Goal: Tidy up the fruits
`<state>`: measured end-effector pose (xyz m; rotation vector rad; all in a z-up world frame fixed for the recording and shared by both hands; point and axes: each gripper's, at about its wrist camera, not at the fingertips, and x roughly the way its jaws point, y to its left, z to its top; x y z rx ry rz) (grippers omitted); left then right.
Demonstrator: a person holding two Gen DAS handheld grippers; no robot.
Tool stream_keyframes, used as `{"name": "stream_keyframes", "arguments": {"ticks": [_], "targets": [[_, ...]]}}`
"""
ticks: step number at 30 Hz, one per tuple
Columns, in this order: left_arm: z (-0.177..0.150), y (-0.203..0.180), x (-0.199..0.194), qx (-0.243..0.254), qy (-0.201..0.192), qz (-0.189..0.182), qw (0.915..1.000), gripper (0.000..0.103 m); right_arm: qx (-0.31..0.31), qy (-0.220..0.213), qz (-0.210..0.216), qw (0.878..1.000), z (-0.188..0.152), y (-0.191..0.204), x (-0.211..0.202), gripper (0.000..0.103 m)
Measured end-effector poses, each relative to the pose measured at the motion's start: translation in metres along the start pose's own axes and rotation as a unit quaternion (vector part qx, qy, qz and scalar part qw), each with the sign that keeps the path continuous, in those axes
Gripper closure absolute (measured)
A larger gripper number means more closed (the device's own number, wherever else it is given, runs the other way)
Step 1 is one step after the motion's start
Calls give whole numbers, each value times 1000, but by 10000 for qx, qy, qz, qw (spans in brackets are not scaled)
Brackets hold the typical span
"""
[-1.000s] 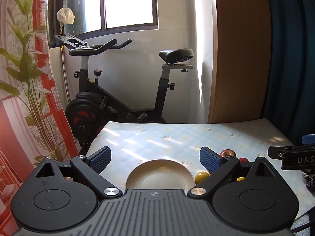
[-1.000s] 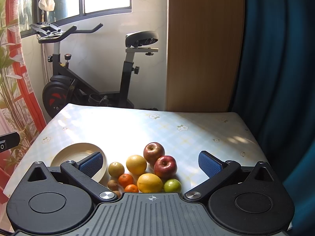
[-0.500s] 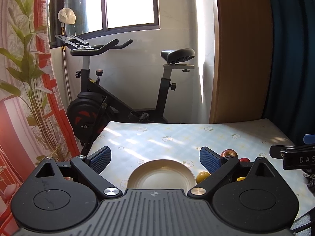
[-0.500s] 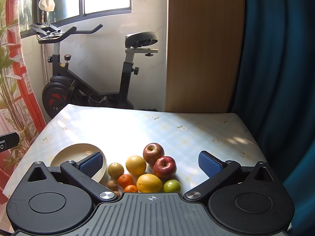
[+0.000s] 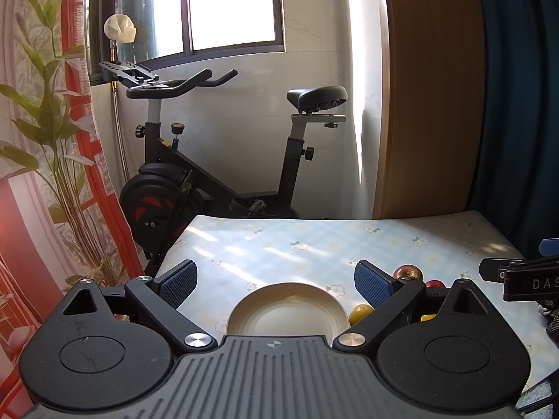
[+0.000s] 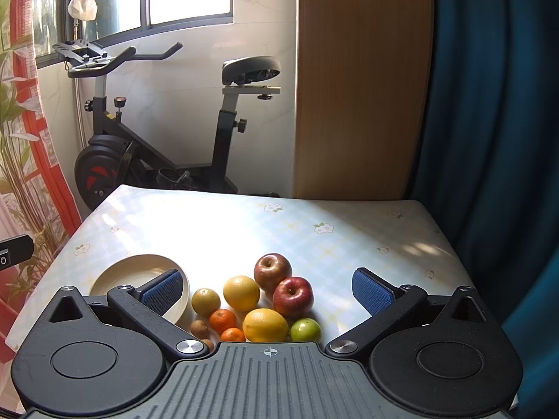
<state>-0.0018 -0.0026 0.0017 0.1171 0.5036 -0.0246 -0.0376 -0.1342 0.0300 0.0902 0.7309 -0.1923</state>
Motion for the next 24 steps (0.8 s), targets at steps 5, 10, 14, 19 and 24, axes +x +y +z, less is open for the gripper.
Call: {"name": "stream_keyframes", "arguments": {"ticks": [5,10,14,19,24], "targets": [[0,0,0,-2,1,1,10000,5,0,-3,-1,10000,0,0,0,0],[0,0,0,1,2,0,10000,5,-4,-4,-3,10000,0,0,0,0],[0,1,-1,-3,-2,19,10000,5,-3,0,-1,10000,0,0,0,0],[0,1,-1,-3,2,19,10000,5,-11,0,6,10000,0,0,1,0],[1,1,-1,-20,6,31,10000,5,-13,7,6,10000,0,0,1,0]]}}
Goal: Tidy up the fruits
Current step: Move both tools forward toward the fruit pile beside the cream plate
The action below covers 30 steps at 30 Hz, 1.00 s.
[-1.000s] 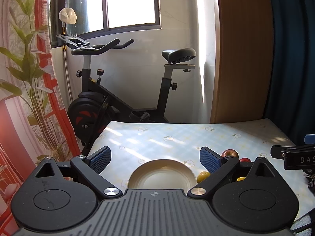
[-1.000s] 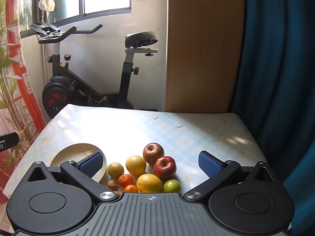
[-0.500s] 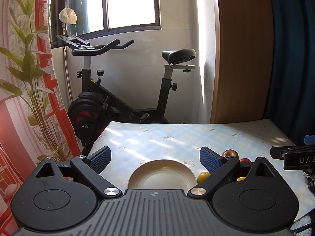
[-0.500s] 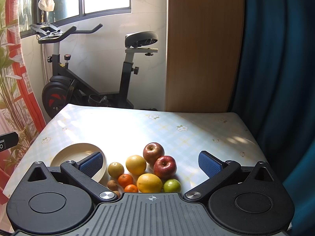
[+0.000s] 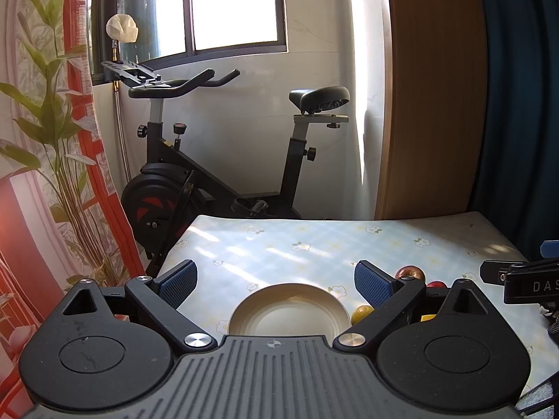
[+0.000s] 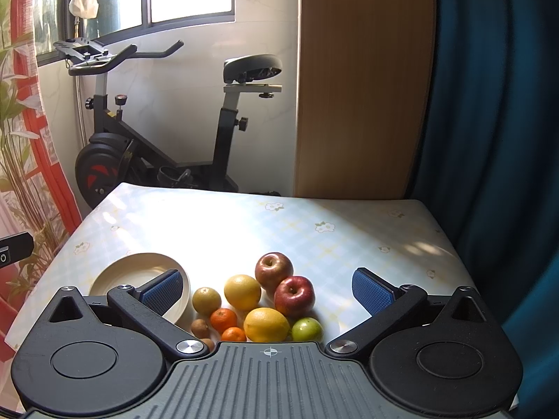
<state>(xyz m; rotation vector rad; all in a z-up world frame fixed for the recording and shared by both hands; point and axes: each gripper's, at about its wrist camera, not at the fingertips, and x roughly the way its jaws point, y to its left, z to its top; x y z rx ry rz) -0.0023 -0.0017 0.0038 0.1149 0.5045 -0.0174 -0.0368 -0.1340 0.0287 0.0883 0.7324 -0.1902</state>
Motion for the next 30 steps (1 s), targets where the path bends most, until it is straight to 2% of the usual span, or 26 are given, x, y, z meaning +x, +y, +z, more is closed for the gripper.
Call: {"name": "stream_keyframes", "arguments": {"ticks": [7,11,17,21,25,27,30], "targets": [[-1,2,8,-34,120,112,9999,5,116,-21,185,9998,-3,-5,7,0],[1,13,21,-107,190,-14,9998,5,186,-315,345,9987,-2,-15,13,0],[-5,34,47,-358,309,-162,9987,6,132,-515,25,9986,-1,-27,34,0],[-11,45,61,-573,194,-138,9981,6,-13,-710,-99,9974,-3,-37,49,0],[-14,55,76,-925,143,-323,9951,6,-76,-937,-40,9956,-7,-45,60,0],[-14,54,85,-854,201,-279,9957,6,-97,-1088,33,9940,-7,-47,65,0],[-15,53,94,-823,216,-275,9960,7,-131,-1023,14,9947,-6,-49,73,0]]}}
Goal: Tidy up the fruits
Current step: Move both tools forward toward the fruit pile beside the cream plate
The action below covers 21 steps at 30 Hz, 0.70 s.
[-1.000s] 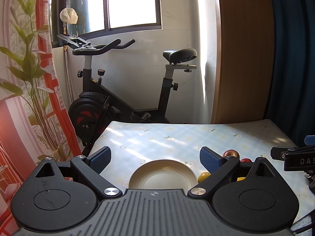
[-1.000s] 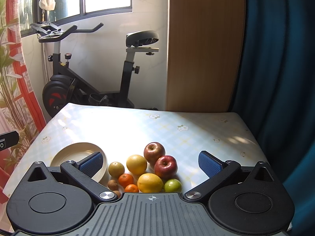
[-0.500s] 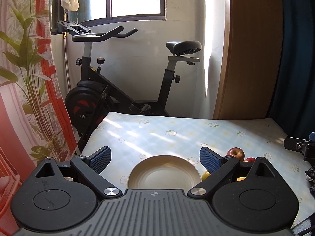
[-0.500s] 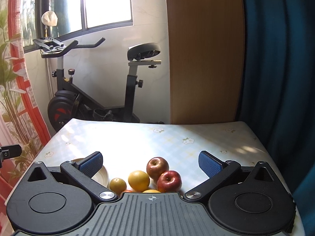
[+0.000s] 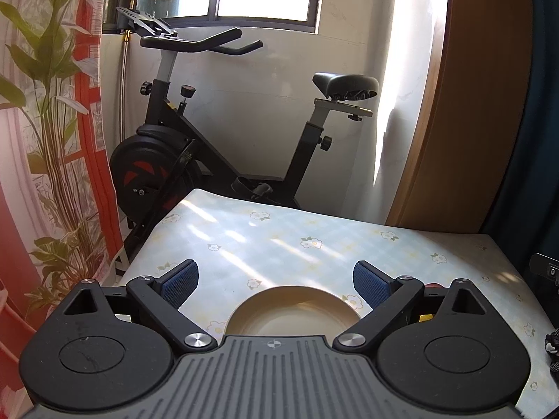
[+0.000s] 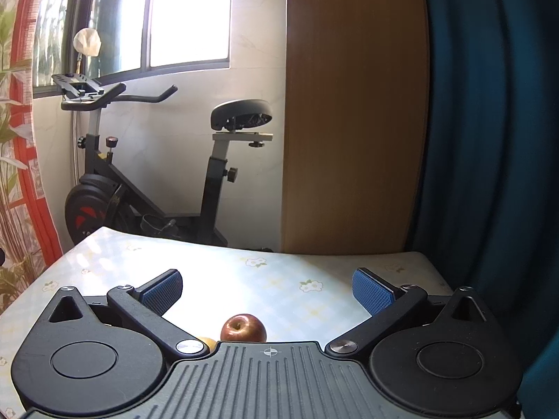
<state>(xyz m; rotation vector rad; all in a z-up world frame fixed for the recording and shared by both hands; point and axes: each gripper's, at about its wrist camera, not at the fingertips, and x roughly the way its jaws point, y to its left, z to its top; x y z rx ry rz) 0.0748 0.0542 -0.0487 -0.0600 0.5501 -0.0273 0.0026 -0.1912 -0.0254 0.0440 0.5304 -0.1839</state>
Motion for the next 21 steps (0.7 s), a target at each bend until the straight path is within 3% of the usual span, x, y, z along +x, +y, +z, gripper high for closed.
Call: {"name": "stream_keyframes", "arguments": {"ticks": [5,8,13,21], "targets": [[-1,1,17,-3,241,-32,9997,9,-140,342,38,9993,-6,7,14,0],[-6,-2,23,150,385,-40,9991,9,-109,424,159,9989,-11,8,19,0],[-13,-2,32,-55,625,-287,9976,9,-292,517,186,9981,-18,12,24,0],[-18,-15,48,58,847,-294,9960,9,-265,729,338,9964,-20,0,35,0]]}}
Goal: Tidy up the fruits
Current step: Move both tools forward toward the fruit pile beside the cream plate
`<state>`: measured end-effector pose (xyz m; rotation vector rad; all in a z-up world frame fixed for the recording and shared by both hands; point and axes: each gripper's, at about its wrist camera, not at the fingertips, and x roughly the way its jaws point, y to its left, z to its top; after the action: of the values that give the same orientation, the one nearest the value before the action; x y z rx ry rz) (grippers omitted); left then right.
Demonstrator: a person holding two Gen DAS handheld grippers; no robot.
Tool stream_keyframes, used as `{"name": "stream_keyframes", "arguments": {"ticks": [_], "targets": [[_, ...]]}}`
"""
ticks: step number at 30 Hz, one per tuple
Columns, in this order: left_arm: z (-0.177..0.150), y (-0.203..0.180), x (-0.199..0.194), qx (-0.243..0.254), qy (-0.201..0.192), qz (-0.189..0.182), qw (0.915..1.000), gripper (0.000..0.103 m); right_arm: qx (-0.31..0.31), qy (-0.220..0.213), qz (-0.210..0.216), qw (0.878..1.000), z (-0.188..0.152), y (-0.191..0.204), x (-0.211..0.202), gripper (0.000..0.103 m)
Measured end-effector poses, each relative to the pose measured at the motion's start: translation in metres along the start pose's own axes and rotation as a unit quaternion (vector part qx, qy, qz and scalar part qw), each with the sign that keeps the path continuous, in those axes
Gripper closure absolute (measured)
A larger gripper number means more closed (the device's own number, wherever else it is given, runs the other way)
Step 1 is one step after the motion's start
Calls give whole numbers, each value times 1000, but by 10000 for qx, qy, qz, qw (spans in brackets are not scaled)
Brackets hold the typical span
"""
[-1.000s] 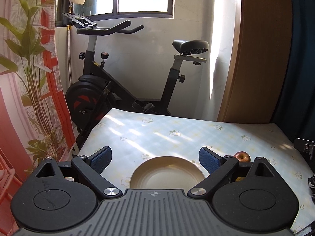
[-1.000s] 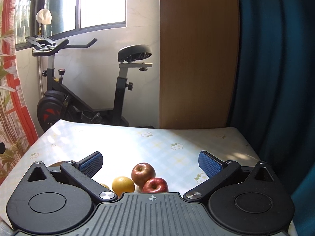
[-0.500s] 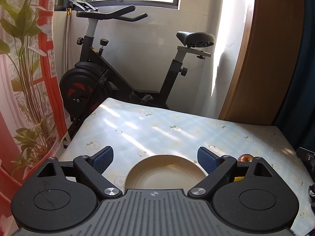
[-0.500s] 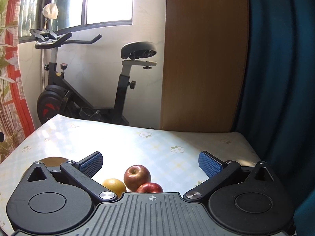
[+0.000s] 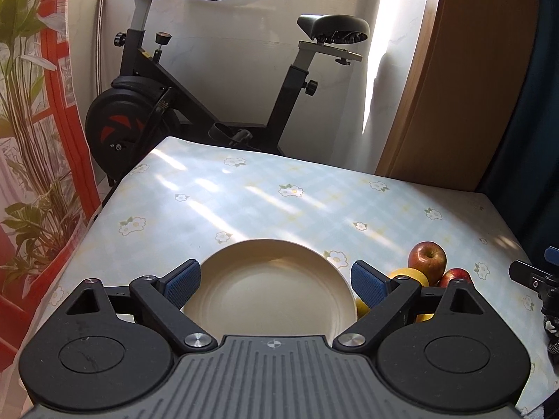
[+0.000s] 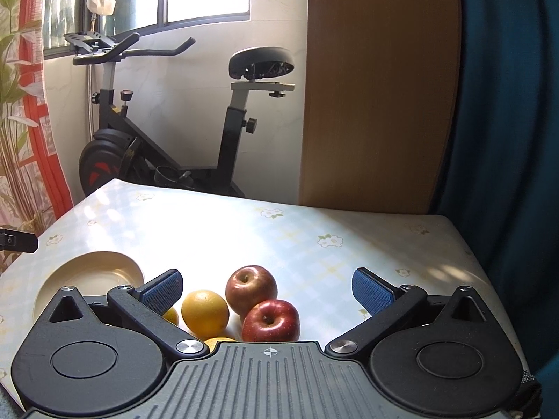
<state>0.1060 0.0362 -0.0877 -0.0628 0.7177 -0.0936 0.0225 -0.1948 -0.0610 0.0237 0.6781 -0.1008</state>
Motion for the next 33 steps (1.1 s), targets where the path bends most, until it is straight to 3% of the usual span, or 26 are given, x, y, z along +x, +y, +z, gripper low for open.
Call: {"name": "stream_keyframes", "arguments": {"ticks": [8,16,24,33], "targets": [[29,-12,11,267,-391,-134,9988,9,-398,-158,-195,9989,13,-13,14,0],[40,-48,32,723,-545,-340,9953,12,40,178,-31,9998,4,-44,41,5],[25,-78,65,1106,-95,-778,9908,29,291,641,191,9973,-16,-53,63,23],[8,-79,76,1028,219,-928,9901,35,474,875,532,9936,-30,-47,64,30]]}}
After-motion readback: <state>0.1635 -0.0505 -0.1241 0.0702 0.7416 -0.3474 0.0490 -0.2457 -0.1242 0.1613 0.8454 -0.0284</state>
